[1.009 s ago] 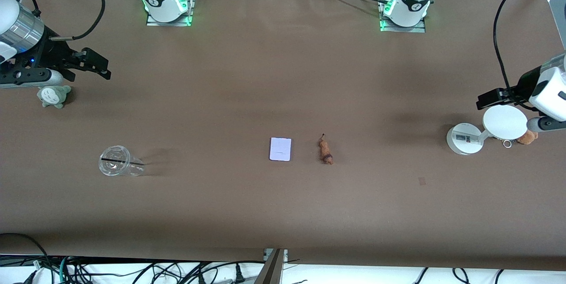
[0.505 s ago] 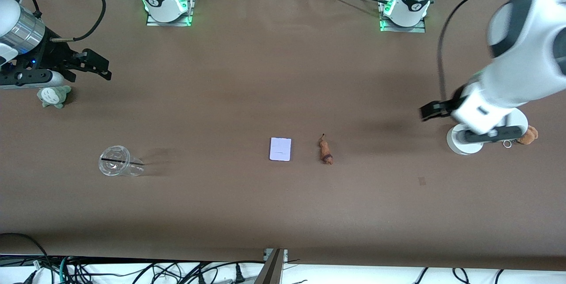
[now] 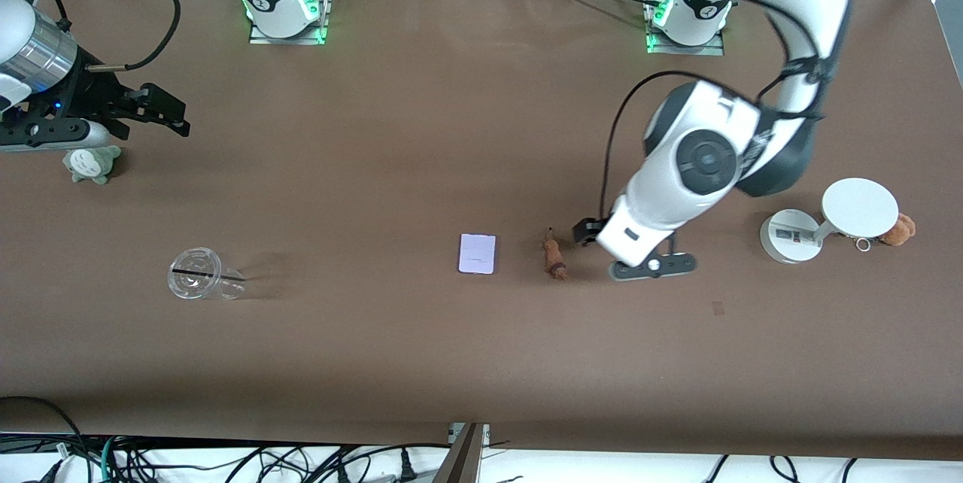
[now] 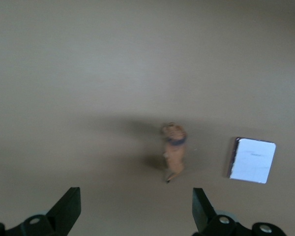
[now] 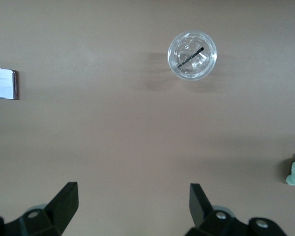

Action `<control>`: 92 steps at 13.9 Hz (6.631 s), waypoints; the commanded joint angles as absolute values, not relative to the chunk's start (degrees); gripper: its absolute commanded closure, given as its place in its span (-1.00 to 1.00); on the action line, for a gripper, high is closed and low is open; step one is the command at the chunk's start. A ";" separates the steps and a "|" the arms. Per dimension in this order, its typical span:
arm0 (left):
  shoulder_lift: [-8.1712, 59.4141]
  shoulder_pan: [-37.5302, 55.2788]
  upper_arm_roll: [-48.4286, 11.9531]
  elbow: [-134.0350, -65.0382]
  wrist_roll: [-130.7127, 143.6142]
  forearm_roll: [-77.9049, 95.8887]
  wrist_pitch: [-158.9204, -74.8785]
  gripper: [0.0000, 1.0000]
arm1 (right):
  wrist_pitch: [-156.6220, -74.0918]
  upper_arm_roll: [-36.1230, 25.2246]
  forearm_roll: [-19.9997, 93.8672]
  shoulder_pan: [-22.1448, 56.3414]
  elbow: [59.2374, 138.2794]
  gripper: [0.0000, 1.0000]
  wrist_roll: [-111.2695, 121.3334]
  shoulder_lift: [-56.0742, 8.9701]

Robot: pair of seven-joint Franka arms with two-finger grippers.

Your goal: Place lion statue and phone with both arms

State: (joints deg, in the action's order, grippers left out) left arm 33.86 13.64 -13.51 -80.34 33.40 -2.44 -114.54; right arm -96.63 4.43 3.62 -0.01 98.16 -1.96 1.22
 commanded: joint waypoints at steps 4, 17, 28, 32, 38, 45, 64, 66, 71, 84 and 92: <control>42.53 18.63 -12.74 -79.97 41.20 -10.26 -124.26 -1.00 | -96.50 5.36 3.43 -1.05 98.17 -0.99 -1.32 0.70; 47.72 20.74 -12.74 -83.15 47.11 -15.03 -134.30 -1.00 | -96.50 5.36 3.52 -1.05 98.26 -0.99 -1.32 0.44; 35.18 12.93 -10.12 -90.59 28.85 -11.97 -128.58 1.00 | -96.50 5.36 3.52 -0.97 98.44 -0.99 -2.02 0.35; 27.88 8.62 -5.90 -101.48 19.18 -11.51 -130.68 1.00 | -97.03 5.54 3.69 -0.79 98.26 -0.99 -2.20 -0.79; 20.93 3.34 0.52 -119.95 10.64 -11.43 -145.45 1.00 | -100.62 5.54 3.78 5.52 96.42 -0.99 -9.21 -5.61; 18.98 -1.67 1.76 -124.72 6.15 -6.43 -148.27 1.00 | -116.08 5.54 3.08 17.66 94.75 -0.99 -27.14 -17.64; 18.73 -1.85 -1.84 -100.76 6.85 -4.31 -118.88 -1.00 | -137.62 0.62 -9.30 39.63 74.62 -0.99 -55.46 -51.67; 17.15 -2.02 -2.63 -93.38 6.94 -3.43 -107.72 -1.00 | -139.39 0.62 -11.42 40.43 74.01 -0.99 -55.37 -53.34; 11.88 -2.99 -2.02 -82.71 6.50 0.26 -94.84 -1.00 | -140.70 0.62 -13.97 40.96 73.39 -0.99 -55.37 -54.93; 10.20 -5.54 -2.55 -83.50 5.89 0.35 -90.09 -1.00 | -143.88 0.53 -15.64 41.40 73.39 -0.99 -55.55 -57.48; 10.20 -5.80 -2.55 -83.41 5.89 0.44 -90.09 -1.00 | -143.88 0.53 -15.82 41.40 73.39 -0.50 -55.20 -57.48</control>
